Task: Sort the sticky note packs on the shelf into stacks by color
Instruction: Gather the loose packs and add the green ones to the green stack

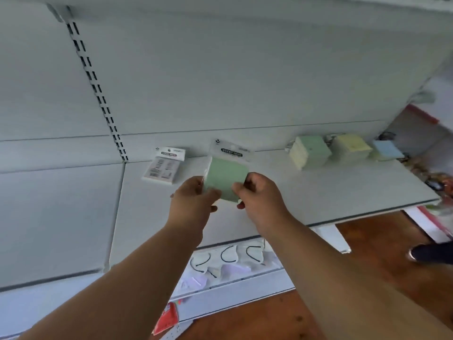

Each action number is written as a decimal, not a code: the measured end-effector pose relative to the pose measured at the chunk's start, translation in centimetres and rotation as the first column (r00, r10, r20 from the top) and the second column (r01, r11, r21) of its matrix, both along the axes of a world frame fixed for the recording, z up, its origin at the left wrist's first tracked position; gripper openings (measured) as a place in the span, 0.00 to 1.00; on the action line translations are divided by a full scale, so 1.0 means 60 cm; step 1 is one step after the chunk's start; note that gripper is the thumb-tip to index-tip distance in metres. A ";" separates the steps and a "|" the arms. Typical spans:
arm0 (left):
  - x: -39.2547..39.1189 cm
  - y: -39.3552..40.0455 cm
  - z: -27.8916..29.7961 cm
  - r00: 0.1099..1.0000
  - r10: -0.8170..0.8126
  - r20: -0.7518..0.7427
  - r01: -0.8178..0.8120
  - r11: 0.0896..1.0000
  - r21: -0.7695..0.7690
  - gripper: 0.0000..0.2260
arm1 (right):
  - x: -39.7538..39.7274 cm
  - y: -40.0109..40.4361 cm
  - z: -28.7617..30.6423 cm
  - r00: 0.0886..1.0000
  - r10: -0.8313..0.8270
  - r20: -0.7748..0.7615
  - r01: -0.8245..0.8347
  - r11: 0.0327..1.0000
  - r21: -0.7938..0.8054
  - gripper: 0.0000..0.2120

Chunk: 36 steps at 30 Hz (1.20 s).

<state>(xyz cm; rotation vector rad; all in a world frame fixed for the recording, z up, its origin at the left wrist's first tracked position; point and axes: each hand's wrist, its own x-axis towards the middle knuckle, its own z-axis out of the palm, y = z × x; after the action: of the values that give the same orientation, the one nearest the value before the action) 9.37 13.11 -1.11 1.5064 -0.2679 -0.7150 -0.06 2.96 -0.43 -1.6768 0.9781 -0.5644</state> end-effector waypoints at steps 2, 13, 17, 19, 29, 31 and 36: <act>-0.036 -0.043 0.012 0.993 -0.102 0.060 0.101 0.994 0.033 0.04 | -0.055 -0.041 0.013 0.996 -0.078 0.037 0.079 0.997 -0.008 0.02; -0.325 -0.318 0.028 0.939 -0.259 0.227 0.237 0.964 0.119 0.06 | -0.363 -0.306 0.029 0.941 -0.333 -0.057 0.313 0.923 -0.223 0.08; -0.343 -0.373 0.039 0.941 -0.147 0.304 0.101 0.982 0.162 0.12 | -0.366 -0.378 0.040 0.981 -0.175 -0.085 0.156 0.967 -0.199 0.10; -0.319 -0.391 0.044 0.938 -0.093 0.333 0.032 0.982 0.184 0.11 | -0.335 -0.399 0.039 0.991 -0.114 -0.073 0.097 0.974 -0.204 0.12; -0.152 -0.495 0.021 0.954 -0.008 0.300 -0.088 0.948 0.305 0.08 | -0.182 -0.488 0.026 0.964 -0.112 -0.241 0.002 0.910 -0.415 0.06; -0.145 -0.497 0.013 0.946 -0.037 0.321 -0.090 0.923 0.373 0.07 | -0.170 -0.499 0.017 0.945 -0.109 -0.310 -0.040 0.899 -0.437 0.06; -0.139 -0.501 -0.008 0.954 -0.037 0.297 -0.087 0.915 0.395 0.07 | -0.160 -0.505 0.004 0.942 -0.069 -0.328 -0.094 0.885 -0.456 0.07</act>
<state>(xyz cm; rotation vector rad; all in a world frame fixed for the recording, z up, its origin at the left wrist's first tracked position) 1.03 -16.97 -1.59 2.0171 -0.3417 -0.5375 -9.66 -27.35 -0.21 -2.2677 1.1338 -0.5422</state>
